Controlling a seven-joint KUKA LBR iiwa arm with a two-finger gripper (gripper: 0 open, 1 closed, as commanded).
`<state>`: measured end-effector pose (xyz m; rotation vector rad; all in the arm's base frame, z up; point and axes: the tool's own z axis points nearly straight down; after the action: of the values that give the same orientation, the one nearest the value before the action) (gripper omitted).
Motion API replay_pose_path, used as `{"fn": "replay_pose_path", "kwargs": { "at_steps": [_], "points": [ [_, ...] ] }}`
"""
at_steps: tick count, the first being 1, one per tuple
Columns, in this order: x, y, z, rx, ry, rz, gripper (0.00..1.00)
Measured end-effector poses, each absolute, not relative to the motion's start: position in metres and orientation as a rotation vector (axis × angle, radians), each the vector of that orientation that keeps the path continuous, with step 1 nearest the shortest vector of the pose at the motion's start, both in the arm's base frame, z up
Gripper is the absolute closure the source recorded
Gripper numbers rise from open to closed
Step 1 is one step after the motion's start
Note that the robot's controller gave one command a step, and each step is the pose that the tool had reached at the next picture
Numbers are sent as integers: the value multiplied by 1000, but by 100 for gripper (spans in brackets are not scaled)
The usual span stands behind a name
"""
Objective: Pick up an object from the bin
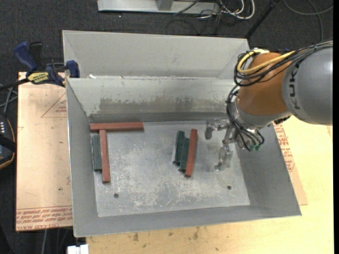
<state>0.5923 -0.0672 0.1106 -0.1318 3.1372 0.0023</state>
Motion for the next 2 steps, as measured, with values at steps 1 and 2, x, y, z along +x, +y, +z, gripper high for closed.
{"fn": "replay_pose_path", "kwargs": {
  "at_steps": [1, 2],
  "points": [
    [602, -34, 115, -357, 3119, 1, 0],
    [624, -6, 102, -417, 3108, 1, 0]
  ]
}}
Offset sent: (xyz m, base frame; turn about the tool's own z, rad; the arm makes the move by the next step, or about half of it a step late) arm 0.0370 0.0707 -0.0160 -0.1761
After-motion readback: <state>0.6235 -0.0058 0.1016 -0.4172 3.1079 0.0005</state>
